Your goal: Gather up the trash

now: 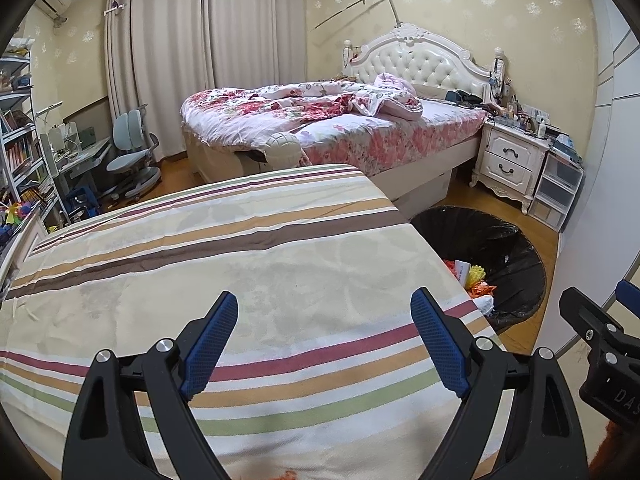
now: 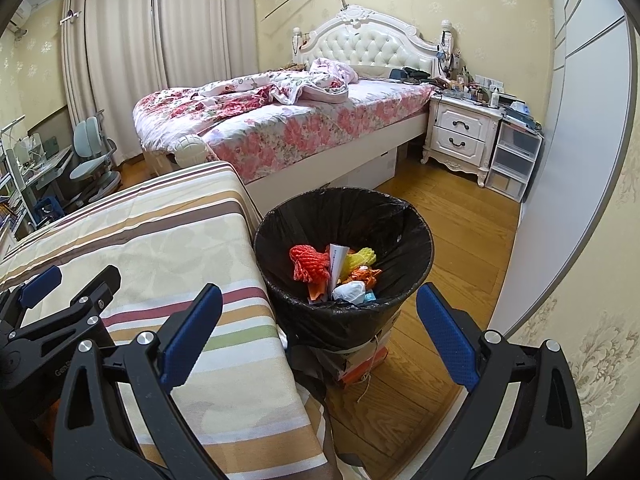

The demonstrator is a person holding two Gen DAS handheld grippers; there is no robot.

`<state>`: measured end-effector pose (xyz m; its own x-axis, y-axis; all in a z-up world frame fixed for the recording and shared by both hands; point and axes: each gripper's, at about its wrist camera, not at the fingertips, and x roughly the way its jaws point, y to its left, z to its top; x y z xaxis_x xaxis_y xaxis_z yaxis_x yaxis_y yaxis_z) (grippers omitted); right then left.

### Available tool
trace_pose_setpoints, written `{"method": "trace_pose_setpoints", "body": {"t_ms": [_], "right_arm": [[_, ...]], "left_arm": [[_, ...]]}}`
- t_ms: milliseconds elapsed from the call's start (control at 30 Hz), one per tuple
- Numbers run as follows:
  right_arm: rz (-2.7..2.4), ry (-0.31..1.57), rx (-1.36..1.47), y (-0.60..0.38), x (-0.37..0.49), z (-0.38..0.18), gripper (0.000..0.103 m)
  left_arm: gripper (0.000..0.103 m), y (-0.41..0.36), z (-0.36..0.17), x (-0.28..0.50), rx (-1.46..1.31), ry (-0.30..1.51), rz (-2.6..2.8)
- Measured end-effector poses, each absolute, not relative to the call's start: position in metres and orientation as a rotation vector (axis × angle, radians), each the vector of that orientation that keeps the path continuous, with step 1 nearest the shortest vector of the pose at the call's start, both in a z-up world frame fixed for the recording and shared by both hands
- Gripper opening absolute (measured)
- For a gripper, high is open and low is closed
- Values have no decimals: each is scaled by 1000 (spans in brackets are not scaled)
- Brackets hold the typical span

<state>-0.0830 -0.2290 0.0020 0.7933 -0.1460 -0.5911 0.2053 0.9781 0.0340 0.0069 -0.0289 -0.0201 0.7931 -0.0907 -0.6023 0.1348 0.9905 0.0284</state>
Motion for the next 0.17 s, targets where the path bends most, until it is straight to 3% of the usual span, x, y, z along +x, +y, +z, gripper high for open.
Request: {"method": "trace_pose_setpoints", "body": {"t_ms": [167], "right_arm": [[-169,633,96,-227,-81,-6,95]], "left_arm": [[86,-16,-27,15,66,697,-104]]}}
